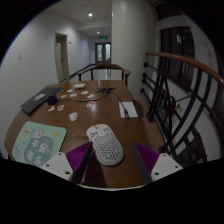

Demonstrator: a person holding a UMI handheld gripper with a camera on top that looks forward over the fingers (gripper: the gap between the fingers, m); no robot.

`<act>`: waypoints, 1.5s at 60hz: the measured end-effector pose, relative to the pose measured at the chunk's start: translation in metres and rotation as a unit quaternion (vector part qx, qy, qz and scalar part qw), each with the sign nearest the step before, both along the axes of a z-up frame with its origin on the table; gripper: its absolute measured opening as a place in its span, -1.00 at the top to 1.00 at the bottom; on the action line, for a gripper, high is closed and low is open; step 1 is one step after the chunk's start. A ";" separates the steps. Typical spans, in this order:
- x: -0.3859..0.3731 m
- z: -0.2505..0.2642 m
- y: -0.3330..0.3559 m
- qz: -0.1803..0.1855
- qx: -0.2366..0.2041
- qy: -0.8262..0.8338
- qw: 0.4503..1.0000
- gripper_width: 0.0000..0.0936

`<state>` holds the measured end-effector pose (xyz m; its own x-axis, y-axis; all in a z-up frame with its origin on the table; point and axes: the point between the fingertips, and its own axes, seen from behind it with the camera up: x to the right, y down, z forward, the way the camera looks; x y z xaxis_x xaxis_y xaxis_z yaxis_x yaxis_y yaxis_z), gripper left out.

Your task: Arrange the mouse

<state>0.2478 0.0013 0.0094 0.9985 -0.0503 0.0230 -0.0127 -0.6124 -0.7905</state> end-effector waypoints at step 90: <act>-0.305 0.026 -0.090 0.058 -0.033 -0.001 0.998 -0.52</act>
